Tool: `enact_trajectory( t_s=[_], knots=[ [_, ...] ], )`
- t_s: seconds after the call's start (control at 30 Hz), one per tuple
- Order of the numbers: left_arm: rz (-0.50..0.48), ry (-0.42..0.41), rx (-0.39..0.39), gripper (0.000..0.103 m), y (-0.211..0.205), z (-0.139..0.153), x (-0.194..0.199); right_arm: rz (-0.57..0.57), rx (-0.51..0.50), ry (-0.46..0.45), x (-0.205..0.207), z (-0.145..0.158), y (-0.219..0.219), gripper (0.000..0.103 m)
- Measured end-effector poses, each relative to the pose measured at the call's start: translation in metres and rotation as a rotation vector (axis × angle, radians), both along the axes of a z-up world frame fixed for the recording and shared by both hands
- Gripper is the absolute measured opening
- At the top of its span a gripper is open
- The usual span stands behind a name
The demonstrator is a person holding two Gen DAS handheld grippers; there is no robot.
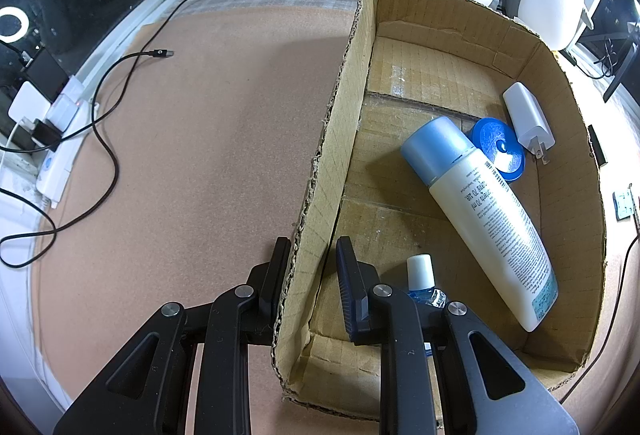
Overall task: Organize rigid objects
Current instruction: 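Move the right gripper to the white USB cable and close it, then carry the white cable with the right gripper into the box and release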
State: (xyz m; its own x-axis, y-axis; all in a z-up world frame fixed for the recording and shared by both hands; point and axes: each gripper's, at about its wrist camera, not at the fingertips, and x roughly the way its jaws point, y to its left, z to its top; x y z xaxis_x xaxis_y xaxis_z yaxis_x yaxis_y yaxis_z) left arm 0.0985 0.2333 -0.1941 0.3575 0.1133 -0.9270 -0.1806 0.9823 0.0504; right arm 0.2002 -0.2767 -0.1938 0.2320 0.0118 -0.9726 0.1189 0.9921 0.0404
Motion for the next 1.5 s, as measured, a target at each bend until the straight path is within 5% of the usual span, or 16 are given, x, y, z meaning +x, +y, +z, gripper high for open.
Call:
enact_trajectory(
  t_s=[0.6,1.07,1.5],
  knots=[
    [-0.001,0.0,0.001,0.02,0.0,0.0,0.0,0.073,-0.002,-0.123,-0.011,0.039,0.035,0.017],
    [-0.002,-0.003,0.0,0.02,0.0,-0.001,0.0,0.334,-0.009,-0.278,-0.015,0.096,0.158,0.017],
    [-0.001,-0.005,-0.005,0.02,-0.001,-0.002,0.002,0.537,0.069,-0.311,-0.027,0.104,0.268,0.017]
  ],
)
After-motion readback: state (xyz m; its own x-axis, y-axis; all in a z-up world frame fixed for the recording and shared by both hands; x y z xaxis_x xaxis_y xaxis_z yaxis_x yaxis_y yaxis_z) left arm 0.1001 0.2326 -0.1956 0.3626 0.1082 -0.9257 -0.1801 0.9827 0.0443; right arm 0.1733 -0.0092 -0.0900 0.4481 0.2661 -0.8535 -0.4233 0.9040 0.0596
